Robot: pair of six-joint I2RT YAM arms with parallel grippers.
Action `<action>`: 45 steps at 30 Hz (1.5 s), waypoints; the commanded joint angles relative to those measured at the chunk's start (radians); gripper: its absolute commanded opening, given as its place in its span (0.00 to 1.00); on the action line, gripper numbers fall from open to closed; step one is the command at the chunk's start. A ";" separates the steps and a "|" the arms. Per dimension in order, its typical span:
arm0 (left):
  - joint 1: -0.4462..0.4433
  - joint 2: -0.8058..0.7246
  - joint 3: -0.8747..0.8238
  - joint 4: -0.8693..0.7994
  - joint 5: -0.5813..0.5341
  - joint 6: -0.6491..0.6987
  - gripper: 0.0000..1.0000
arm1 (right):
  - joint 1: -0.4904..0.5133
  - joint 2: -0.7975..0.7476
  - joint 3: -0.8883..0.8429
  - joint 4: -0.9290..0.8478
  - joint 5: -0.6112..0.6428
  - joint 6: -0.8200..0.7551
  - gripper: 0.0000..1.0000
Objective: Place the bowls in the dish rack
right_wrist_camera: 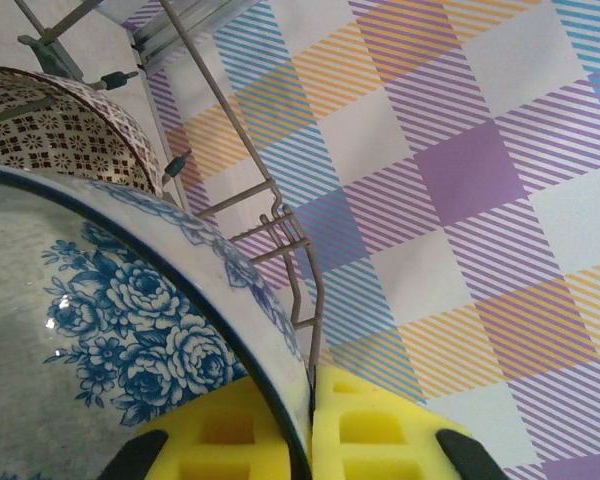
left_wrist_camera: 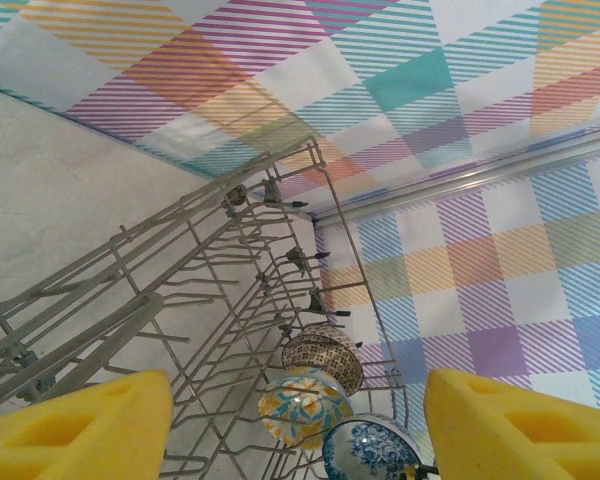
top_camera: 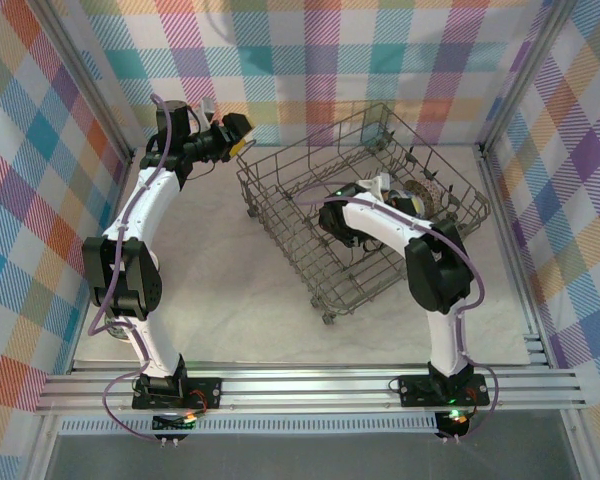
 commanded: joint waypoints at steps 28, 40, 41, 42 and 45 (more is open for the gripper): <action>0.007 -0.028 -0.010 0.051 0.042 -0.021 0.68 | 0.032 0.128 0.116 -0.169 0.150 -0.039 0.00; 0.009 -0.013 -0.001 0.063 0.050 -0.031 0.68 | 0.051 0.164 0.110 -0.170 0.149 -0.032 0.00; 0.009 -0.013 0.001 0.062 0.051 -0.032 0.68 | 0.053 0.168 0.112 -0.170 0.150 -0.031 0.00; 0.008 -0.012 0.001 0.061 0.052 -0.031 0.68 | 0.055 0.172 0.115 -0.170 0.149 -0.030 0.00; 0.008 -0.011 0.003 0.062 0.052 -0.031 0.68 | 0.060 0.181 0.121 -0.170 0.150 -0.029 0.00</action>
